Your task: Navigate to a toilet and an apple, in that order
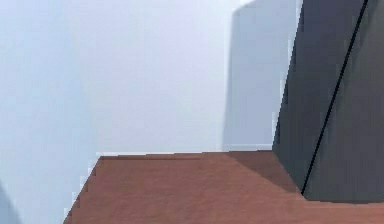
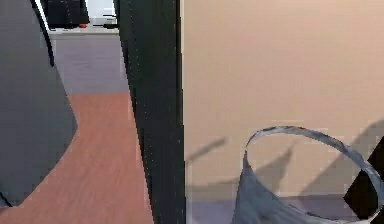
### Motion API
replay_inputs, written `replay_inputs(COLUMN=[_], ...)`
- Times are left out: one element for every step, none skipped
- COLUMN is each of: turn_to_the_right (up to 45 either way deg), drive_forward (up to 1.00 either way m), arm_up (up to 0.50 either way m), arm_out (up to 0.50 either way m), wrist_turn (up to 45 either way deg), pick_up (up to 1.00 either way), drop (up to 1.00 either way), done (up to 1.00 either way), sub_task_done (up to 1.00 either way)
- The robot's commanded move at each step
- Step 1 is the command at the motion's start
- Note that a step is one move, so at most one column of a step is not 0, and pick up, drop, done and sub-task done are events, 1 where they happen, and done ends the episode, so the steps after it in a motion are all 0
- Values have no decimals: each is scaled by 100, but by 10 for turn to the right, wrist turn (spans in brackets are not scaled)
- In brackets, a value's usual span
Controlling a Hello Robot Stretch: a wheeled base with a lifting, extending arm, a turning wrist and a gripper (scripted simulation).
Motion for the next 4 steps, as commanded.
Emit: replay_inputs(turn_to_the_right=[-150,0,450,150], drive_forward=[0,20,0,0], arm_up=[0,0,0,0], arm_out=[0,0,0,0], wrist_turn=[0,0,0,0], pick_up=[0,0,0,0], drop=[0,0,0,0], done=[0,0,0,0], sub_task_done=[0,0,0,0])
